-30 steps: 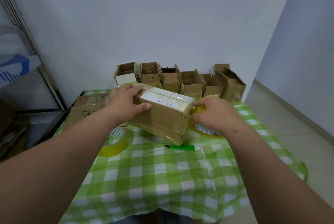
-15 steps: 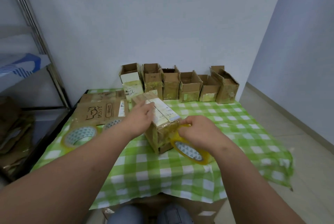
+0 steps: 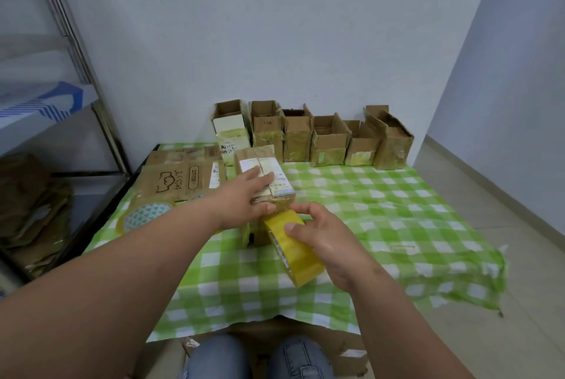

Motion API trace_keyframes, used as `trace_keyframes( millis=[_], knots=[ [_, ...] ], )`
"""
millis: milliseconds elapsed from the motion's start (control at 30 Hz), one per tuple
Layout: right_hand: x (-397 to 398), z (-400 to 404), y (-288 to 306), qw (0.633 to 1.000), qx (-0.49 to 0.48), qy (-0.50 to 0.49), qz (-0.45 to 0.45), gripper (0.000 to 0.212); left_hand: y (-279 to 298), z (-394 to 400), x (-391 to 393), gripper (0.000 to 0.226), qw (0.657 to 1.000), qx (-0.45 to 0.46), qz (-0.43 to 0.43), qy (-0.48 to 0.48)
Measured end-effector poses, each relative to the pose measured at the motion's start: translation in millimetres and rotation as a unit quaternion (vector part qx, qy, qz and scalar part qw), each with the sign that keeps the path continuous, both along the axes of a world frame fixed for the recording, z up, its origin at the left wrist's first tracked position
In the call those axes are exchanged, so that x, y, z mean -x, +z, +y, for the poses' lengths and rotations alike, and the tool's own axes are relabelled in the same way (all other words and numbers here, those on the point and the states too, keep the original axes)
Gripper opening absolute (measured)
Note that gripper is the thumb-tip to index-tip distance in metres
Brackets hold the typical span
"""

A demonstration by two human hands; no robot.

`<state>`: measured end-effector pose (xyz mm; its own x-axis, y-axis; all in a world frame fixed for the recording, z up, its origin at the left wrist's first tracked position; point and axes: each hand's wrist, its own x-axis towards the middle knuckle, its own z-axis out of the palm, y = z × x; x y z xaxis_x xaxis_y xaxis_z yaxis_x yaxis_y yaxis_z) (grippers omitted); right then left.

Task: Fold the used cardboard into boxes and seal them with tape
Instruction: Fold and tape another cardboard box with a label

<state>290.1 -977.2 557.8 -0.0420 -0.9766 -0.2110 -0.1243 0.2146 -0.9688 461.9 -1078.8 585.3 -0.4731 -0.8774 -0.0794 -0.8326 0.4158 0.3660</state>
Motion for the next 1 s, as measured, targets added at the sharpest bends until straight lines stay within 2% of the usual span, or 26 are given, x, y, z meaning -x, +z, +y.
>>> trace_keyframes(
  millis=[167,467,633,733,833,900,1000],
  knots=[
    [10,9,-8,0.996,0.026,0.062,-0.063,0.054,3,-10,-5,0.072,1.0,-0.005,-0.016,-0.003],
    [6,8,-24,0.988,0.05,0.079,-0.127,0.068,7,-26,4,0.068,0.999,-0.025,0.023,0.009],
    [4,6,-30,0.986,0.053,0.076,-0.136,0.067,5,-32,4,0.068,0.998,-0.035,0.045,0.018],
    [9,5,-30,0.988,0.052,0.083,-0.116,0.057,-2,-29,5,0.072,0.995,-0.026,0.089,0.039],
    [22,2,-28,0.992,0.046,0.101,-0.068,0.063,-10,-22,8,0.075,0.984,0.01,0.158,0.086],
    [29,-1,-25,0.992,0.041,0.108,-0.052,0.064,-13,-13,10,0.062,0.97,0.025,0.208,0.125],
    [38,-4,-25,0.991,0.032,0.106,-0.075,0.055,-17,-1,9,0.046,0.955,0.029,0.26,0.142]
  ],
)
